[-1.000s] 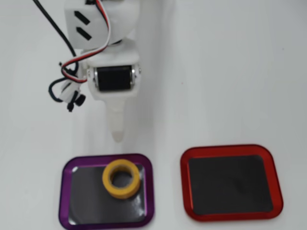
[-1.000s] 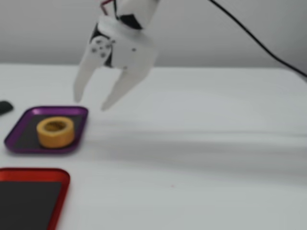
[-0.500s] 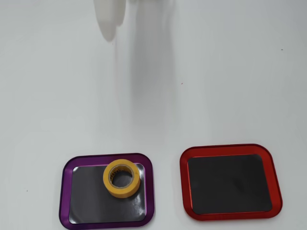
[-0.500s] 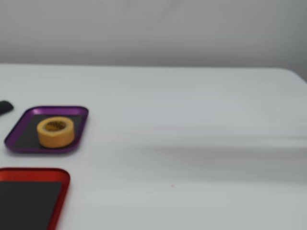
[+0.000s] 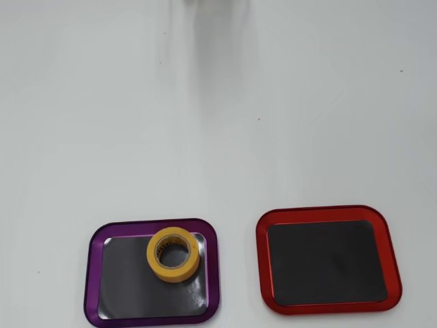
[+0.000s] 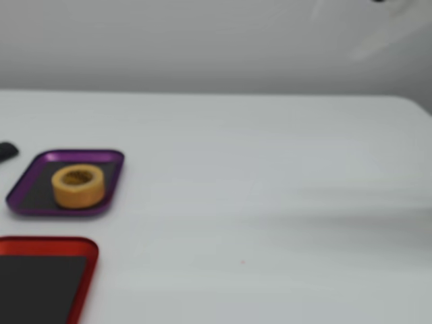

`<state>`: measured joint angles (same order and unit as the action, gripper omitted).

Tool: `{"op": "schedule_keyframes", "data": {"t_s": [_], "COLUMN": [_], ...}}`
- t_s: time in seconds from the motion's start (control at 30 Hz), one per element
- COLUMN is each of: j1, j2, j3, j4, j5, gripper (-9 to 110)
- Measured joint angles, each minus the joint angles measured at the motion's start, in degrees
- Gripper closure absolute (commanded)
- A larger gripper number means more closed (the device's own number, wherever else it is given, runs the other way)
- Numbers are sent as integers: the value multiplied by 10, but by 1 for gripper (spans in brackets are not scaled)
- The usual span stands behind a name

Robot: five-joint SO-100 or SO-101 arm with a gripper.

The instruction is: Grasp a tape and put it in the right purple dish.

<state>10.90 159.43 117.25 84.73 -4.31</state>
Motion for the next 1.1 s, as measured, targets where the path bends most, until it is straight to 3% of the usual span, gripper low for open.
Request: {"op": "schedule_keyframes", "data": {"t_s": [0.2, 0.43, 0.63, 0.8, 1.1], "j1": [4, 0, 1, 0, 0], "j2": [200, 322, 322, 322, 322], "j3": [278, 490, 541, 558, 562], "j4": [-145, -172, -164, -157, -150], "j5": [0, 1, 54, 63, 67], "gripper": [87, 87, 88, 103, 102]}}
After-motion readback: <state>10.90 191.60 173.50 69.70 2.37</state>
